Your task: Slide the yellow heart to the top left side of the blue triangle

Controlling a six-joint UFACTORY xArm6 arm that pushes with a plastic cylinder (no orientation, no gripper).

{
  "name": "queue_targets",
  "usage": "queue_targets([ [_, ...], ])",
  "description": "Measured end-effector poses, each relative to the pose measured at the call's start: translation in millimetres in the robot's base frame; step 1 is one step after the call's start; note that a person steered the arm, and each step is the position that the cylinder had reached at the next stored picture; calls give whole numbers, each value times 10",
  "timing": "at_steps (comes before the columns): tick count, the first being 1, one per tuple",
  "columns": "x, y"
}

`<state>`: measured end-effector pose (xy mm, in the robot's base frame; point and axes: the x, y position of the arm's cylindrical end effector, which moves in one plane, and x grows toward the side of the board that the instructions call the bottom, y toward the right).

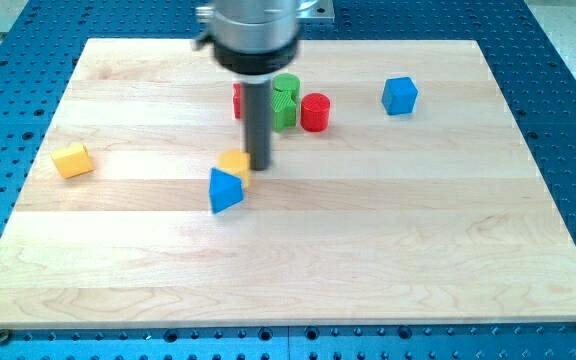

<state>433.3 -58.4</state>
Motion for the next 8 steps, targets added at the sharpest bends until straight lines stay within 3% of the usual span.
queue_targets([
  [1, 192, 484],
  [2, 720, 317],
  [4, 853, -1205],
  [5, 1312, -2118],
  [6, 1014, -2461],
  [8, 81, -2330],
])
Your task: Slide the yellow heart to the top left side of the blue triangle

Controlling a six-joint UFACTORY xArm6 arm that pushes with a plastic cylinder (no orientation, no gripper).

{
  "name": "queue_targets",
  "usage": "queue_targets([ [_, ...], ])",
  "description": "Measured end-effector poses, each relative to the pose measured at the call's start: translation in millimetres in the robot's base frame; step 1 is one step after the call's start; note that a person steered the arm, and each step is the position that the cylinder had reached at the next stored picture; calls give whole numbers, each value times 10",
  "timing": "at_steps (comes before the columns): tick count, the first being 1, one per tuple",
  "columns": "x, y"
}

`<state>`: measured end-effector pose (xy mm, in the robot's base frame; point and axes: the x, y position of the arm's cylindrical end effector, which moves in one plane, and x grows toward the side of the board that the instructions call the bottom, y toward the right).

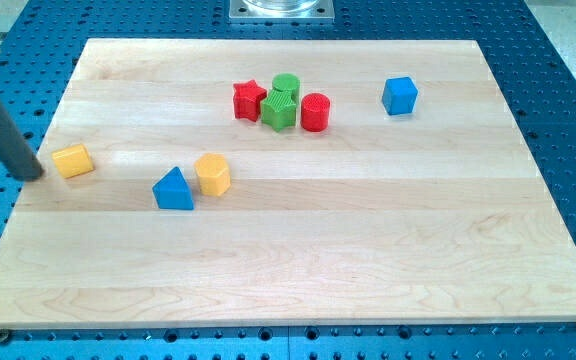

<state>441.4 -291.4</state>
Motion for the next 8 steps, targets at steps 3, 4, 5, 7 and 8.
queue_targets([
  [3, -326, 592],
  [4, -434, 1127],
  [5, -406, 1523],
  [7, -241, 2727],
  [8, -80, 3881],
])
